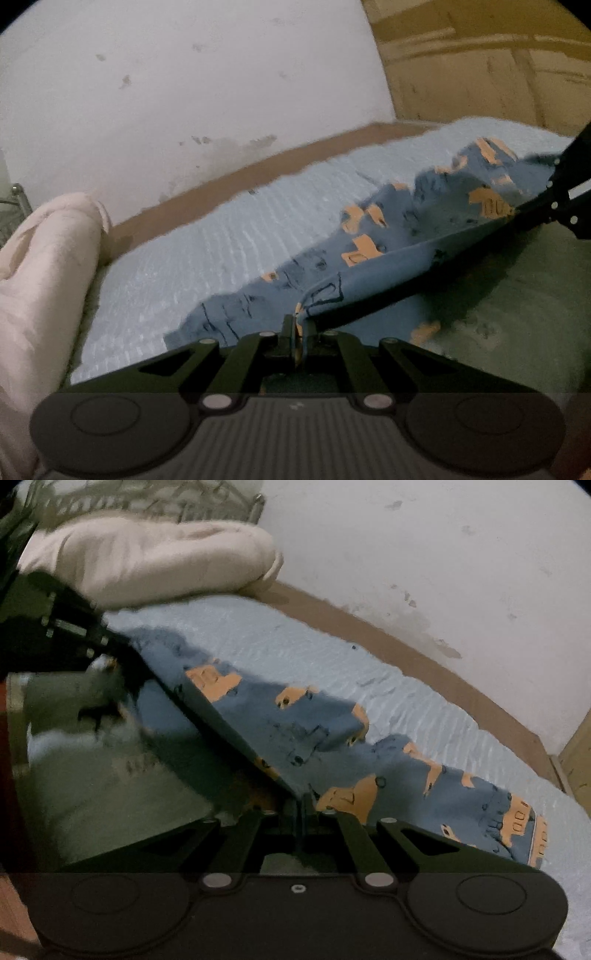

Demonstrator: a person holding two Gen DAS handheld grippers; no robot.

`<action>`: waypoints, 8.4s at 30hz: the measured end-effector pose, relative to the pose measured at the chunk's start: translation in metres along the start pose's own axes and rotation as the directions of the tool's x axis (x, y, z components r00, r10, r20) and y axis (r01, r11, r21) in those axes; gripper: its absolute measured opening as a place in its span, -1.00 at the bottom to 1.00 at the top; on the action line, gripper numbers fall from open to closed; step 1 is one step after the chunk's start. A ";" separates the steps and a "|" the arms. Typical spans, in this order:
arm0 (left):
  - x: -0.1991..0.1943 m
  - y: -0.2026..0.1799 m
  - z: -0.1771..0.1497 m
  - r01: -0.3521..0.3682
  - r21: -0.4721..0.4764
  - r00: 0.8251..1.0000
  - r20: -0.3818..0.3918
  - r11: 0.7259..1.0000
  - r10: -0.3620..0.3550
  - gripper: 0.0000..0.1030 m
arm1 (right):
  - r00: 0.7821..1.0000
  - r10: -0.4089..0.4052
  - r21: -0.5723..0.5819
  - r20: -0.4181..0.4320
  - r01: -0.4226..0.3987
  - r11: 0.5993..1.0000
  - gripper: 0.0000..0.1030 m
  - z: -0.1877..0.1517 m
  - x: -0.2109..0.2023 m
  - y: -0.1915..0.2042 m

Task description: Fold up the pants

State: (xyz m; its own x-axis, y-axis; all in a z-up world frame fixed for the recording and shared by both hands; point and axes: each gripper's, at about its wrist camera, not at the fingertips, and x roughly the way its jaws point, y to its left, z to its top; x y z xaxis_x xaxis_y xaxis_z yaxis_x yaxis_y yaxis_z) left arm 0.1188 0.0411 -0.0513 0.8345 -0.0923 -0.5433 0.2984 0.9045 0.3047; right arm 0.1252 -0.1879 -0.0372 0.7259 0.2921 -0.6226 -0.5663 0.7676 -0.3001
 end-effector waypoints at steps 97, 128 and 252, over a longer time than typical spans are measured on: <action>0.107 -0.204 0.153 0.327 0.057 0.942 -0.098 0.943 -0.321 -0.98 | 0.991 -0.135 0.960 0.025 0.014 0.278 -0.92 -0.127 0.061 -0.331; 0.082 -0.226 0.137 0.390 0.116 0.919 -0.103 0.914 -0.379 -0.99 | 0.974 -0.204 0.929 -0.093 0.159 0.334 -0.68 -0.187 -0.044 -0.301; 0.048 0.042 0.024 -0.235 -0.493 0.964 -0.229 0.838 0.135 0.99 | 0.987 0.154 0.130 -0.047 -0.147 0.981 0.99 0.100 0.204 -0.074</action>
State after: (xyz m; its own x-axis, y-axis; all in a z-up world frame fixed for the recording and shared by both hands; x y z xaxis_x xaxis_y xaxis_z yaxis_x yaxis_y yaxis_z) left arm 0.1824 0.0652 -0.0456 0.7386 0.1287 -0.6618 -0.1745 0.9846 -0.0033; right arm 0.3542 -0.1284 -0.0701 0.6109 0.3797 -0.6948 -0.6109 0.7842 -0.1086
